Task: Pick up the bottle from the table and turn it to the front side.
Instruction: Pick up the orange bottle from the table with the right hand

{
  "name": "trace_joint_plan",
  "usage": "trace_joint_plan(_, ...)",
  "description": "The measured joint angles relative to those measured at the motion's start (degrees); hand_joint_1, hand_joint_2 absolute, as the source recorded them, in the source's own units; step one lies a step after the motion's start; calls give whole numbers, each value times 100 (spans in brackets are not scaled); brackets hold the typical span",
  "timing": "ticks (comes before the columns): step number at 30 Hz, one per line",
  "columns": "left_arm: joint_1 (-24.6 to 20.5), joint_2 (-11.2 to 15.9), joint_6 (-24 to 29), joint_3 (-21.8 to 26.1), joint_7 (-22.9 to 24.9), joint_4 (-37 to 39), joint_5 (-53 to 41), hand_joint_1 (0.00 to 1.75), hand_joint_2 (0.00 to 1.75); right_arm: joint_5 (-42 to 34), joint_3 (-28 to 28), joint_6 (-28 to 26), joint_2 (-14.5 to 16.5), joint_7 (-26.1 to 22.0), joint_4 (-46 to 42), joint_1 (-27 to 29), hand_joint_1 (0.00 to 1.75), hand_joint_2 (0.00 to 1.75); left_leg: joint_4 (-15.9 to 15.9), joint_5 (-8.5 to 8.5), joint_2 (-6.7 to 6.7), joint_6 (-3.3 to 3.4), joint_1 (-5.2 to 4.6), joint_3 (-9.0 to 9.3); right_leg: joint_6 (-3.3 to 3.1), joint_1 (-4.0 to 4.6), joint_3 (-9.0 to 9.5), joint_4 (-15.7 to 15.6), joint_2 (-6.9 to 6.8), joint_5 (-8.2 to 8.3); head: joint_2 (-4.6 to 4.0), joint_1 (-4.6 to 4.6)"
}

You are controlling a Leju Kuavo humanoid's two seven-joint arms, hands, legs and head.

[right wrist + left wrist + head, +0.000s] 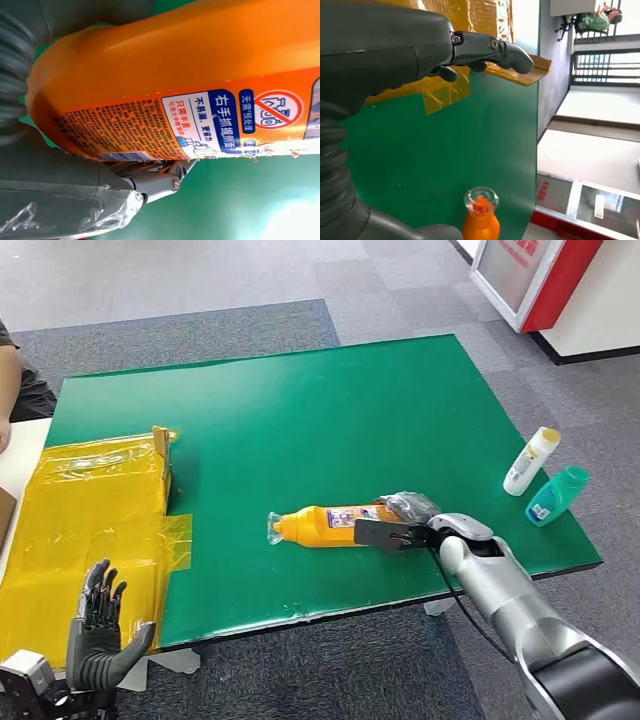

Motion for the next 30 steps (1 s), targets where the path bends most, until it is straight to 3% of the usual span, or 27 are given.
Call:
trace_joint_plan(6,76,-44,-55,45,4,-37,-84,0,175,-612,-220,-341,78,-117,-1344,866,175,175,-1,-4,-3,-3,2,-6,-2,4,-3,1,-3,-11,0,0)
trace_joint_plan(14,121,-205,-313,94,360,-272,31,0,175,-1376,-519,-543,942,-578,-2764,1856,175,175,-2,-7,-2,-7,2,-6,-7,6,-6,1,-3,-16,0,0)
trace_joint_plan(22,-70,-215,-464,-391,1611,-798,892,0,175,-1452,-541,-817,1977,-1220,-2842,2108,175,175,-2,-3,-1,-9,3,-5,-8,6,-6,1,-2,-13,0,-2)
trace_joint_plan(26,-294,-136,-393,-920,2093,-934,1365,0,175,-1306,-523,-1032,2261,-1397,-2524,2065,175,175,-1,0,-1,-6,2,-5,-3,4,-4,1,-3,-9,0,-1)
trace_joint_plan(30,-556,-22,-322,-1476,2284,-989,1493,0,175,-1168,-490,-1201,2417,-1493,-2127,1997,175,175,-1,1,-2,-4,1,-5,-2,3,-3,1,-2,-8,0,-1)
